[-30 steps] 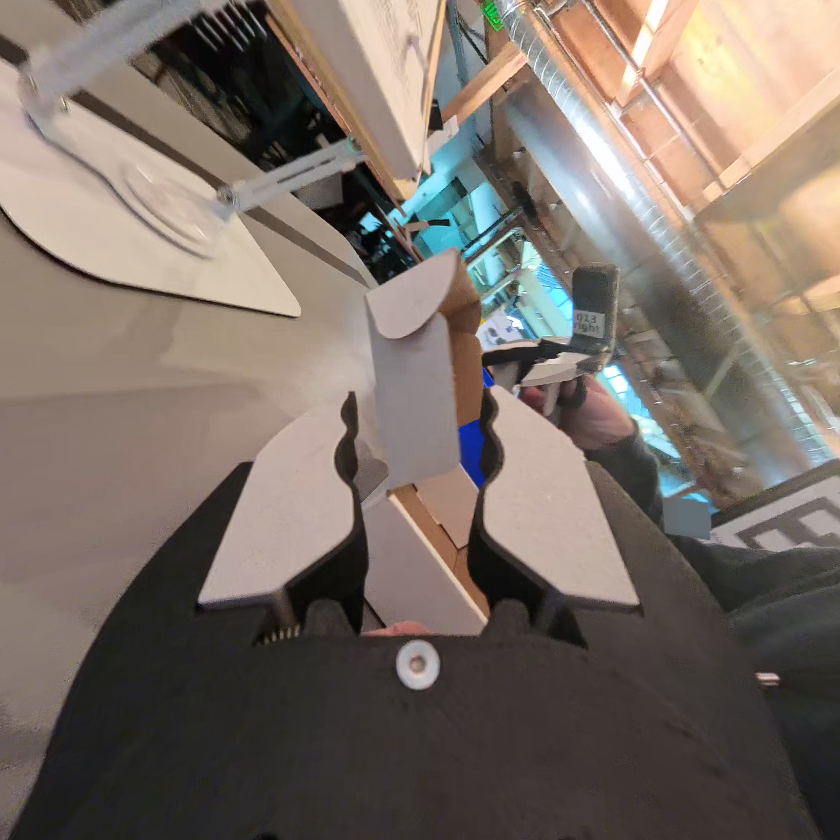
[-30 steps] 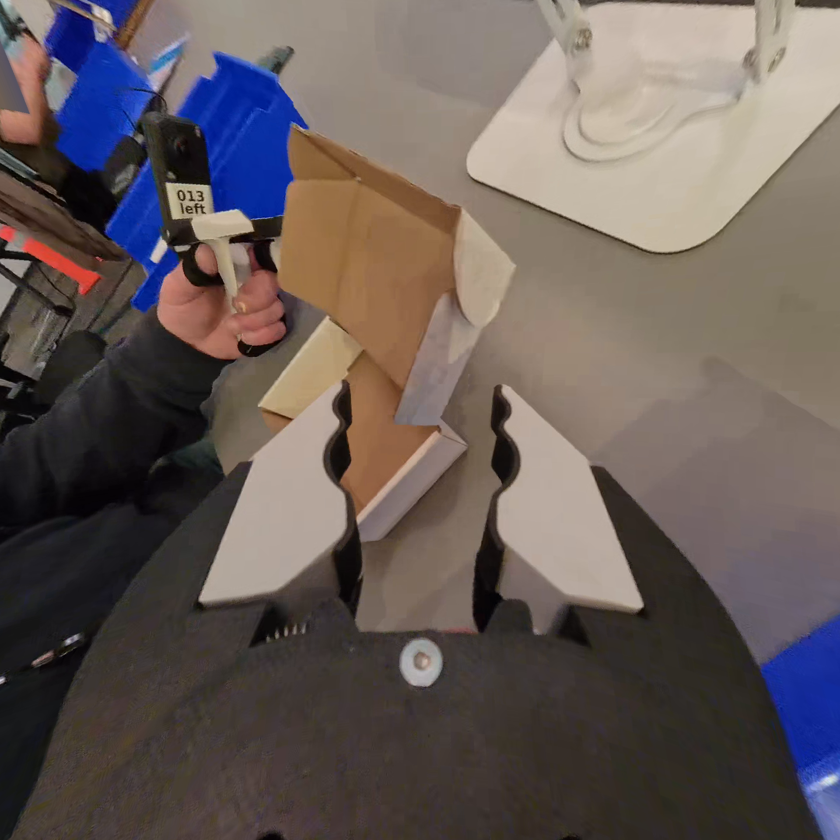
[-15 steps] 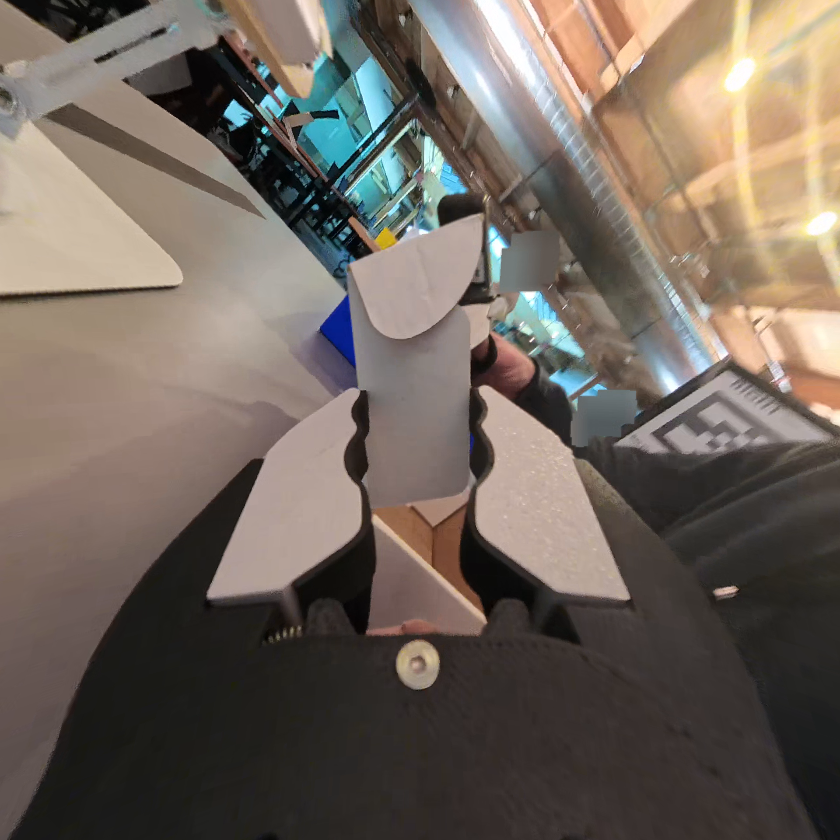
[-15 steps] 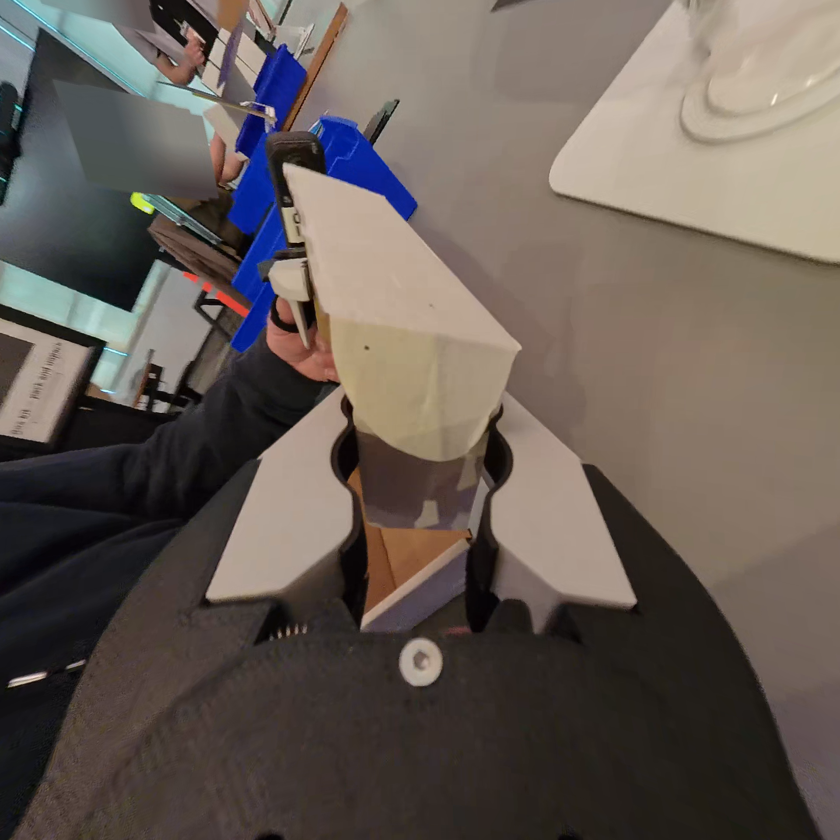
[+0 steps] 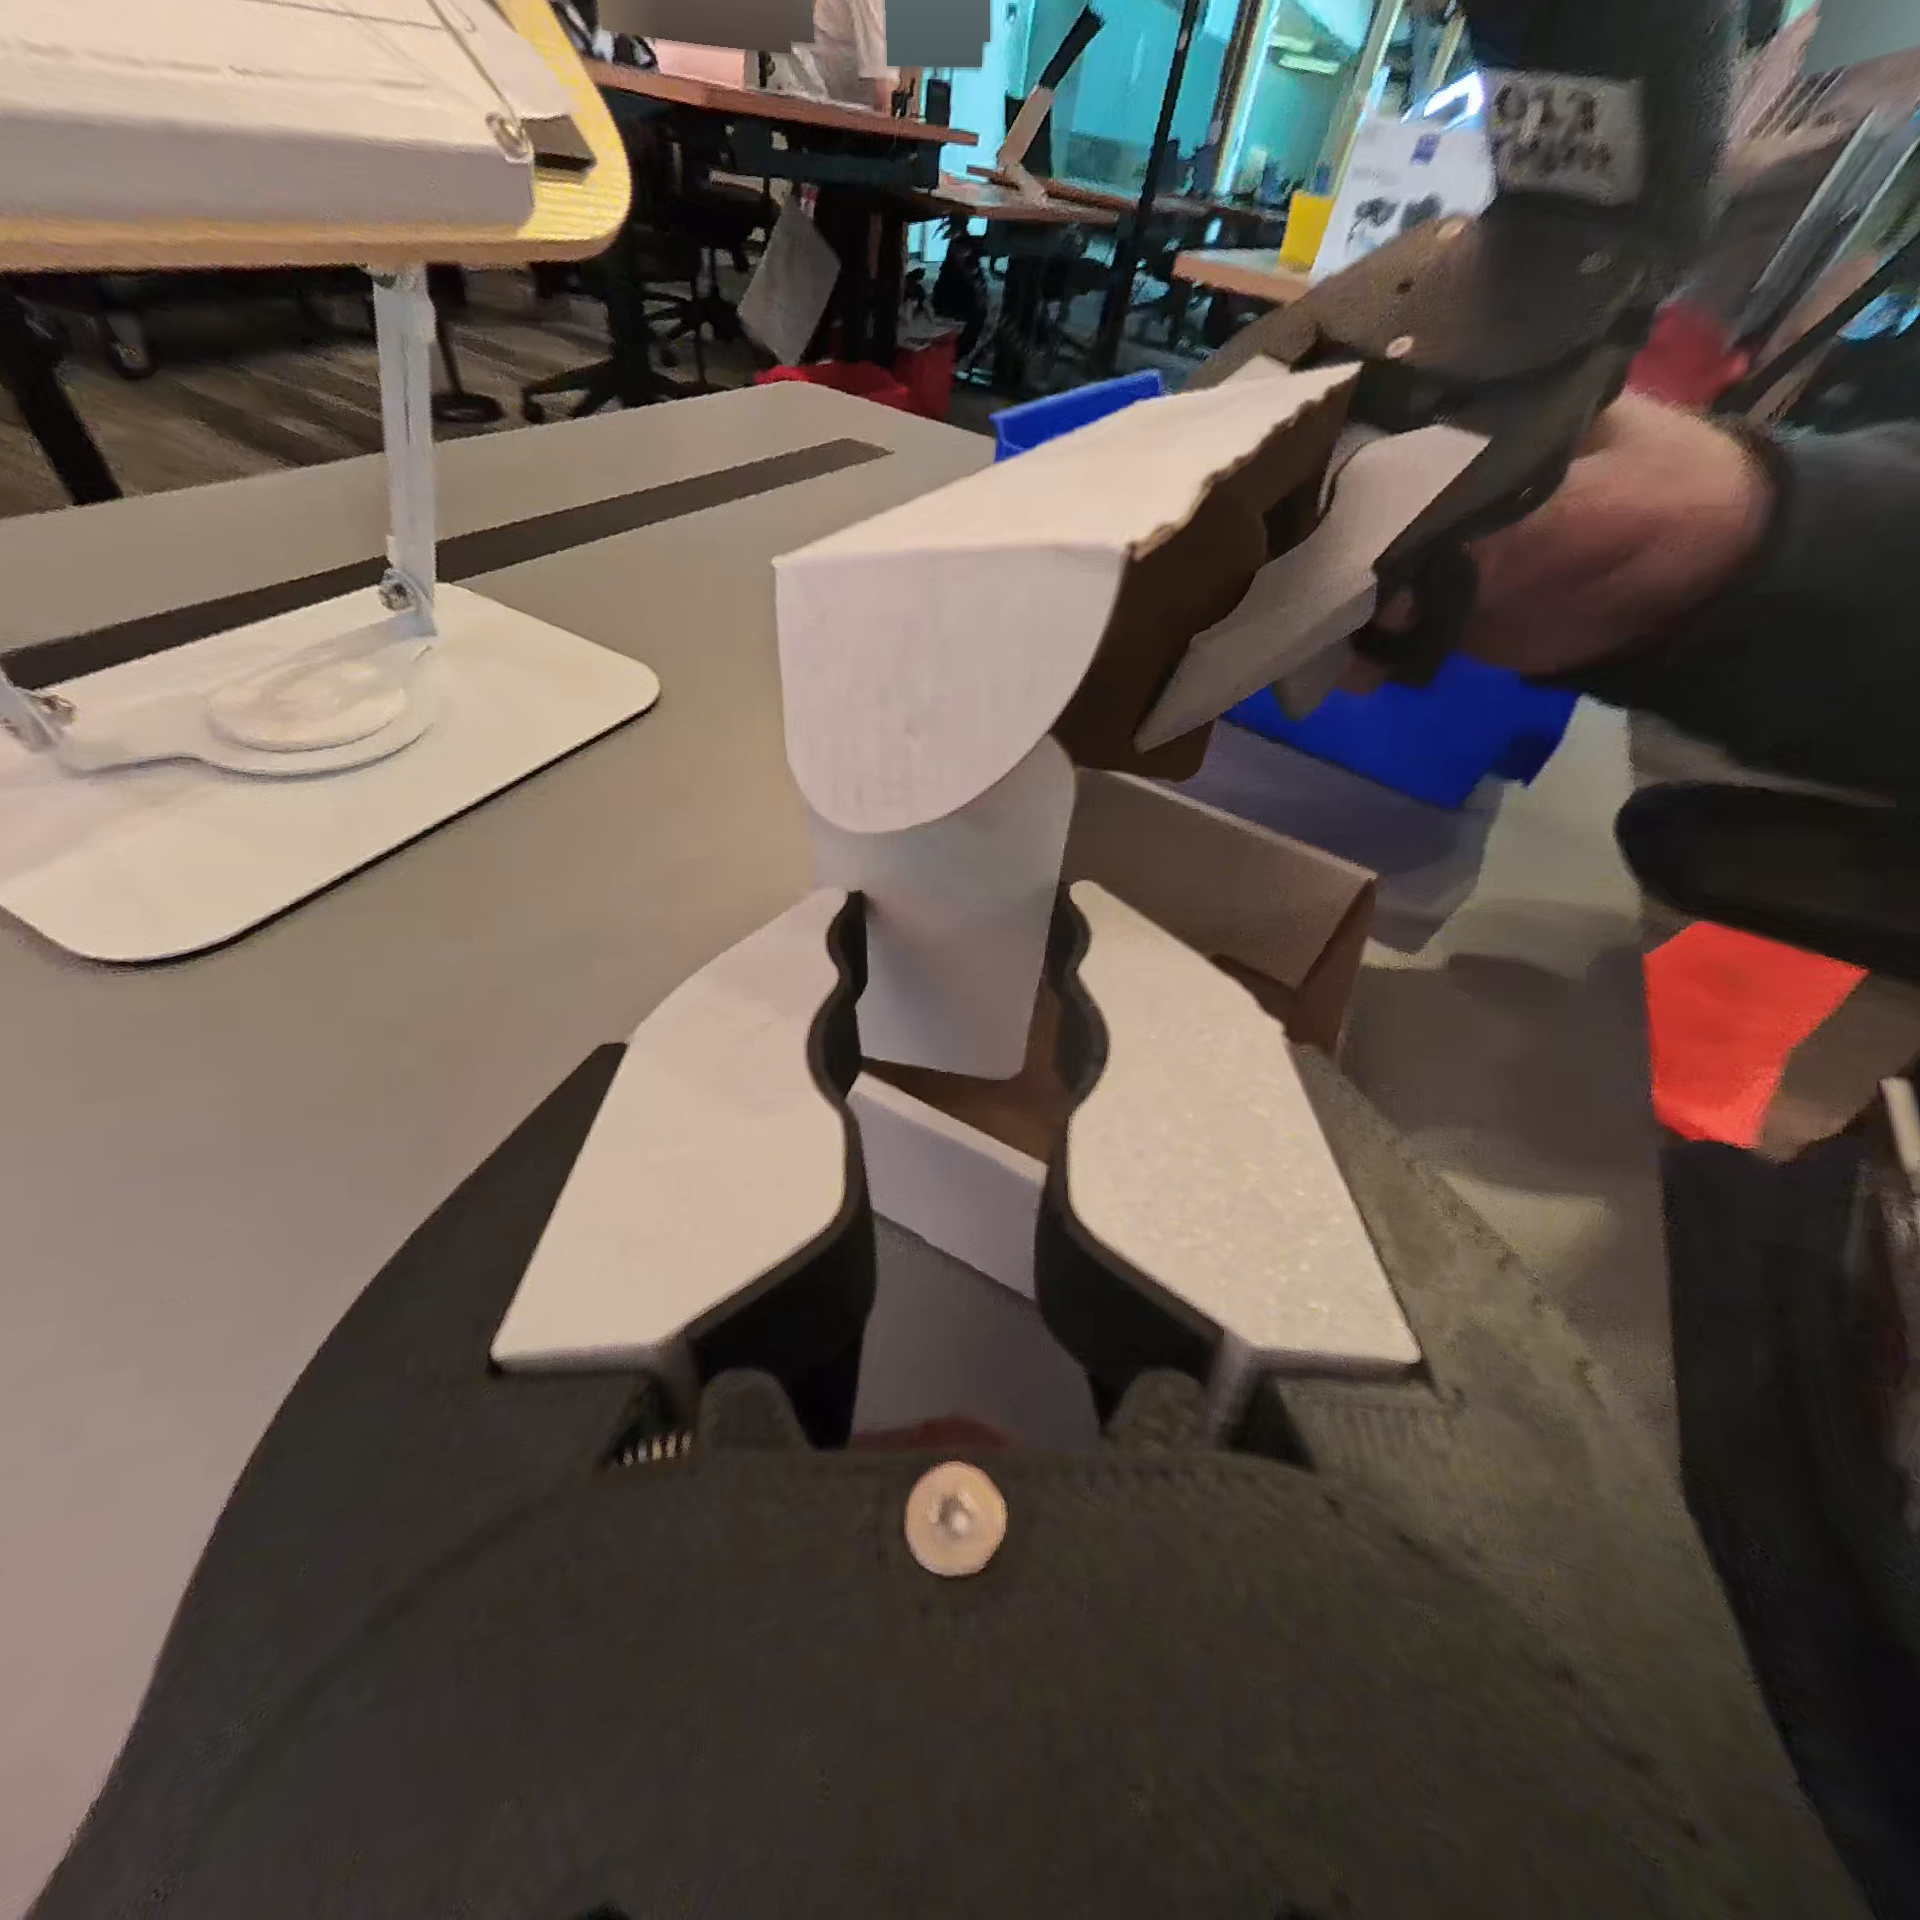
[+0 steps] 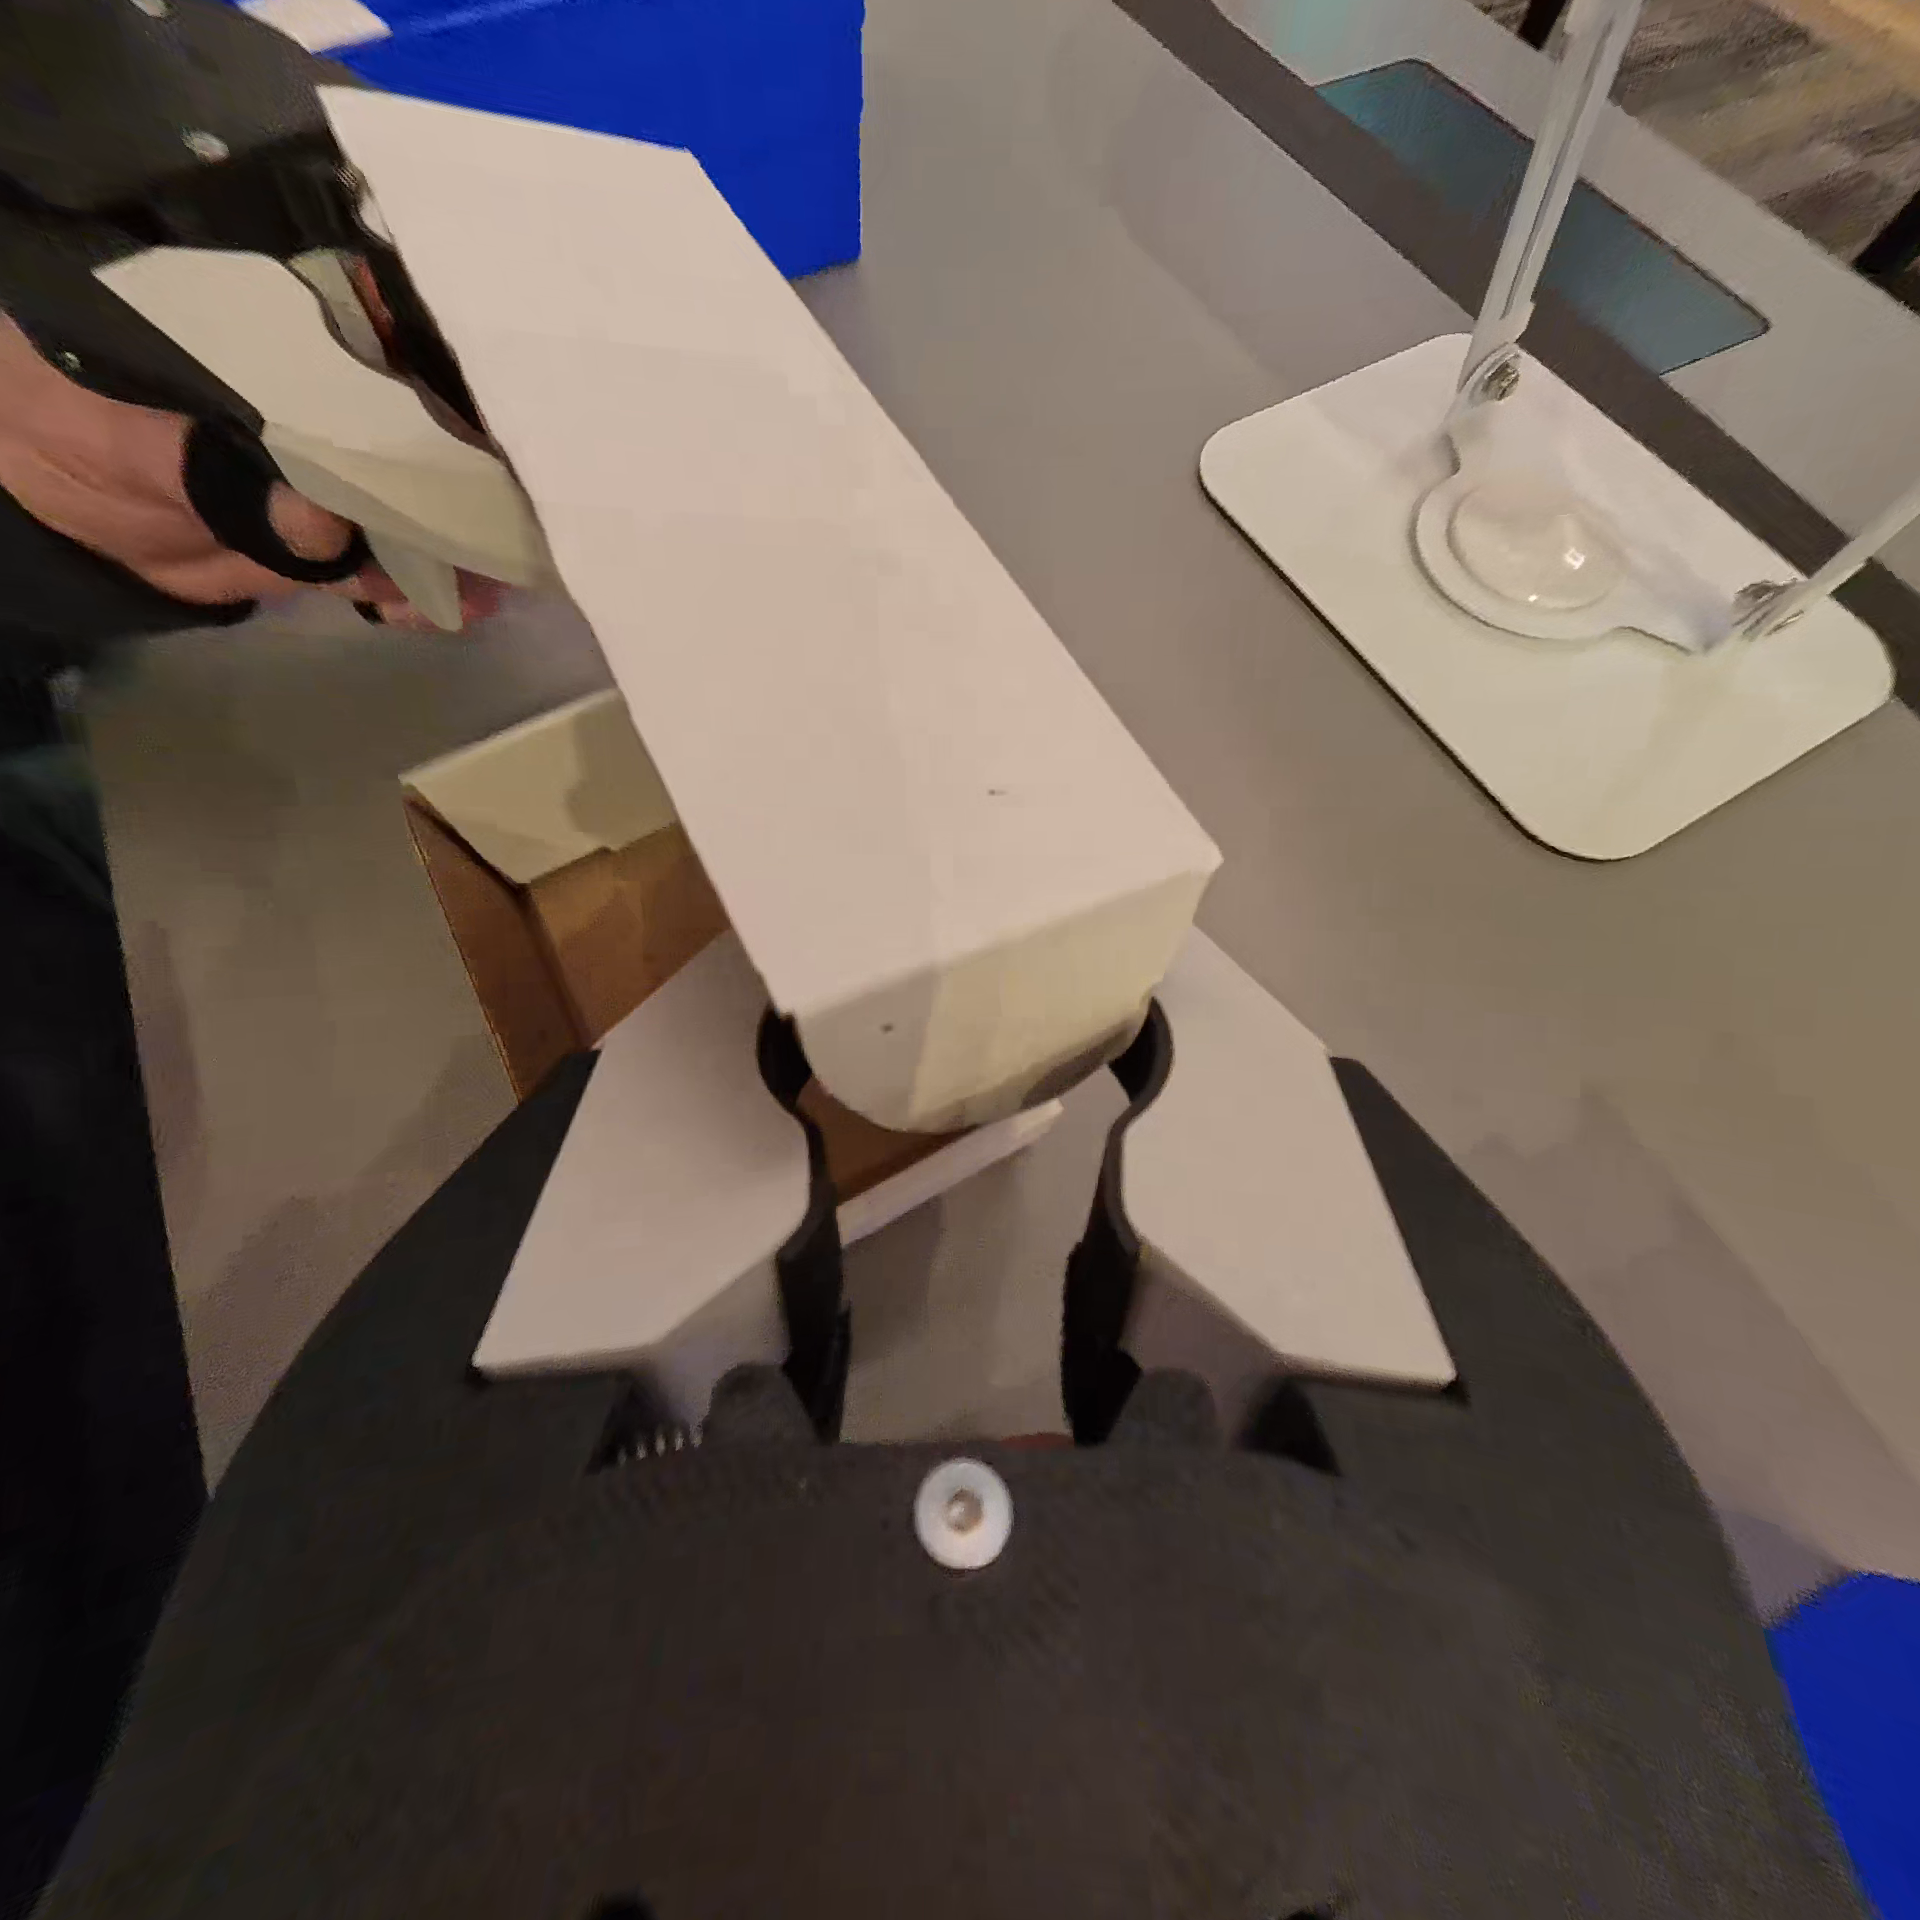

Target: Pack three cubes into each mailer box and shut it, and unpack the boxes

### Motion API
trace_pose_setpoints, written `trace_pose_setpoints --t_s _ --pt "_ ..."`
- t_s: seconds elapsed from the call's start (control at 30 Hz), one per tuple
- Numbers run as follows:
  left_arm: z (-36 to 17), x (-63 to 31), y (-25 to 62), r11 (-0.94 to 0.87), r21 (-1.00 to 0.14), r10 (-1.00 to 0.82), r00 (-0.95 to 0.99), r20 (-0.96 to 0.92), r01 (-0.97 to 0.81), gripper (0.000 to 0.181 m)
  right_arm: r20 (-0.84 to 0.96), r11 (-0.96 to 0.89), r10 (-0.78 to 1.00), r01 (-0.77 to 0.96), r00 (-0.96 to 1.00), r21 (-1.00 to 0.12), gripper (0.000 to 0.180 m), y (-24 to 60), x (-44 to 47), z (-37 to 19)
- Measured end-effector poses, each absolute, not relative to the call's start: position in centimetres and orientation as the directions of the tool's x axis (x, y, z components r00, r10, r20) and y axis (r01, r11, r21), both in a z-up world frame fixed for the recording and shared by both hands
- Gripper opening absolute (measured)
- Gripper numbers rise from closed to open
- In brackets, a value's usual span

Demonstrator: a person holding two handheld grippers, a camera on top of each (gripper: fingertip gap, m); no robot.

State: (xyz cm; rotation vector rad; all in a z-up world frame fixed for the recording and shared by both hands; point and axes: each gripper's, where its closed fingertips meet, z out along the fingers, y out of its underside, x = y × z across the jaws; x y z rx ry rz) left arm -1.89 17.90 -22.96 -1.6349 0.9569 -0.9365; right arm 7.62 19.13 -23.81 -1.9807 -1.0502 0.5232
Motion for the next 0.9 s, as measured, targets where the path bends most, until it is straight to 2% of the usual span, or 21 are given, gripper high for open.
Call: trace_pose_setpoints --t_s 0.13,0.3,0.43,0.57,0.7,0.83,0.9 --pt "-23.5 -1.9 16.3 -0.139 -0.969 -0.904 0.426 0.039 -0.205 0.033 0.118 -0.256 0.826 0.554 0.551 -0.793 0.052 17.4 7.8 -24.3" --pt "-24.5 -2.2 14.7 -0.100 -0.939 -0.905 0.422 -0.051 -0.329 0.032 0.339 -0.103 0.815 0.693 0.470 -0.713 0.052 15.4 8.1 -25.3" --pt "-25.9 -2.3 13.3 -0.097 -0.899 -0.916 0.392 -0.088 -0.428 0.038 0.506 0.024 0.792 0.810 0.342 -0.586 0.055 13.6 8.3 -26.5" --pt "-27.5 -3.1 11.6 -0.149 -0.839 -0.942 0.333 -0.040 -0.523 0.038 0.603 0.126 0.778 0.896 0.176 -0.425 0.063 12.3 8.5 -27.4" --pt "-27.8 -4.9 10.7 -0.191 -0.796 -0.931 0.362 -0.038 -0.574 0.062 0.606 0.145 0.784 0.910 0.134 -0.388 0.064 11.8 8.7 -27.4" --pt "-24.7 -5.5 10.4 -0.055 -0.796 -0.898 0.379 -0.224 -0.602 0.081 0.573 0.135 0.809 0.909 0.129 -0.395 0.065 11.8 8.7 -27.4" --pt "-23.6 -4.6 9.9 0.053 -0.755 -0.883 0.322 -0.341 -0.653 0.086 0.534 0.118 0.835 0.904 0.133 -0.410 0.067 11.7 8.5 -27.4"
